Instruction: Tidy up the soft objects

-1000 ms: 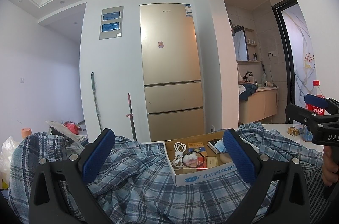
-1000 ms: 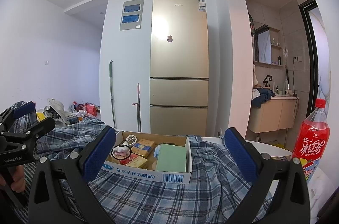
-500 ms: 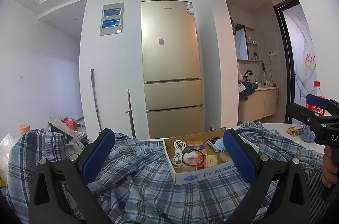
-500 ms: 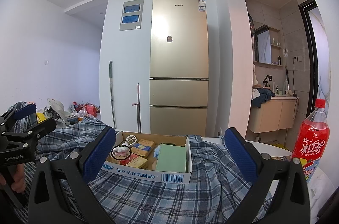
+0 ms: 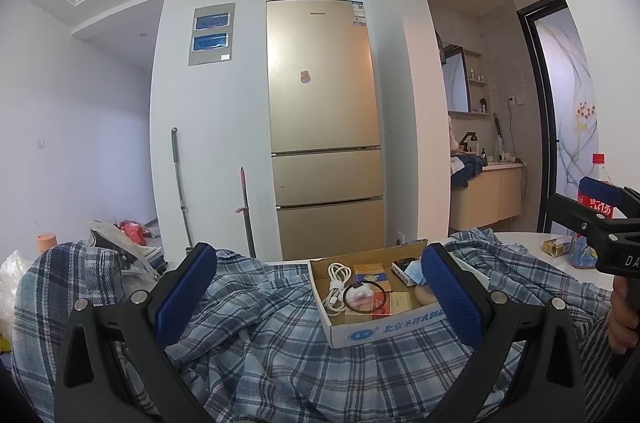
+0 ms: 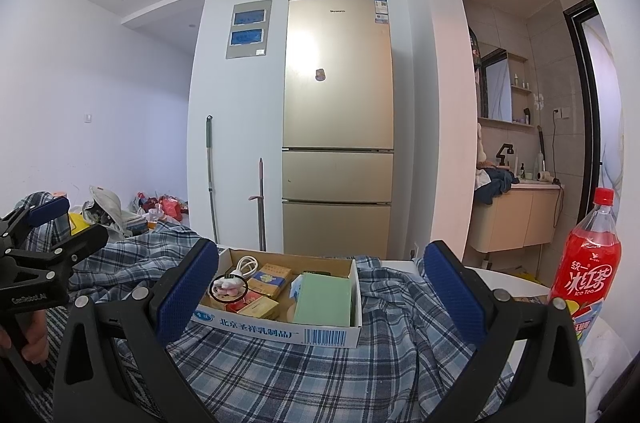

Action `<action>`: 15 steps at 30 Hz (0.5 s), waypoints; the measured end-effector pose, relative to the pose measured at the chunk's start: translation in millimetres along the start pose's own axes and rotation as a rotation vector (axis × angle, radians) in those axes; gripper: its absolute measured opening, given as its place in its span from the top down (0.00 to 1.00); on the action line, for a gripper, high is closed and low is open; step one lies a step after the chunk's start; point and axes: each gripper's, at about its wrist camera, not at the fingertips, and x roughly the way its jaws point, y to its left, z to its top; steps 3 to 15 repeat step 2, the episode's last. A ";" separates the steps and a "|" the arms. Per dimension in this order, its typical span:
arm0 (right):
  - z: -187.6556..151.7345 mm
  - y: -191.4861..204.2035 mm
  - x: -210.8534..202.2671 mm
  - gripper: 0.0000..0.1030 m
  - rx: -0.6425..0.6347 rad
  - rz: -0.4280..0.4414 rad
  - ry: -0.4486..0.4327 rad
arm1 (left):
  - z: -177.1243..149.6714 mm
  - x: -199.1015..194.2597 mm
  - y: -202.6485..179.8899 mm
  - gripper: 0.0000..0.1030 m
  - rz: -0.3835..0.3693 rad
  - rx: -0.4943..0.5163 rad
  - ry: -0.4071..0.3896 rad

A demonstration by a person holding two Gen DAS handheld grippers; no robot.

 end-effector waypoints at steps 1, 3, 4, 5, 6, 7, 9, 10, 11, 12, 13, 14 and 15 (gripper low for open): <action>0.6 -0.7 0.9 0.01 0.000 0.001 0.000 | -0.1 0.0 1.0 0.00 0.000 -0.003 -0.001; 0.7 -0.6 1.0 0.01 0.000 0.000 0.001 | -0.6 0.8 0.5 0.00 0.003 -0.005 -0.001; 0.7 -0.6 1.0 0.01 0.000 0.000 0.001 | -0.6 0.8 0.5 0.00 0.003 -0.005 -0.001; 0.7 -0.6 1.0 0.01 0.000 0.000 0.001 | -0.6 0.8 0.5 0.00 0.003 -0.005 -0.001; 0.7 -0.6 1.0 0.01 0.000 0.000 0.001 | -0.6 0.8 0.5 0.00 0.003 -0.005 -0.001; 0.7 -0.6 1.0 0.01 0.000 0.000 0.001 | -0.6 0.8 0.5 0.00 0.003 -0.005 -0.001; 0.7 -0.6 1.0 0.01 0.000 0.000 0.001 | -0.6 0.8 0.5 0.00 0.003 -0.005 -0.001; 0.7 -0.6 1.0 0.01 0.000 0.000 0.001 | -0.6 0.8 0.5 0.00 0.003 -0.005 -0.001; 0.7 -0.6 1.0 0.01 0.000 0.000 0.001 | -0.6 0.8 0.5 0.00 0.003 -0.005 -0.001; 0.7 -0.6 1.0 0.01 0.000 0.000 0.001 | -0.6 0.8 0.5 0.00 0.003 -0.005 -0.001; 0.7 -0.6 1.0 0.01 0.000 0.000 0.001 | -0.6 0.8 0.5 0.00 0.003 -0.005 -0.001; 0.7 -0.6 1.0 0.01 0.000 0.000 0.001 | -0.6 0.8 0.5 0.00 0.003 -0.005 -0.001; 0.7 -0.6 1.0 0.01 0.000 0.000 0.001 | -0.6 0.8 0.5 0.00 0.003 -0.005 -0.001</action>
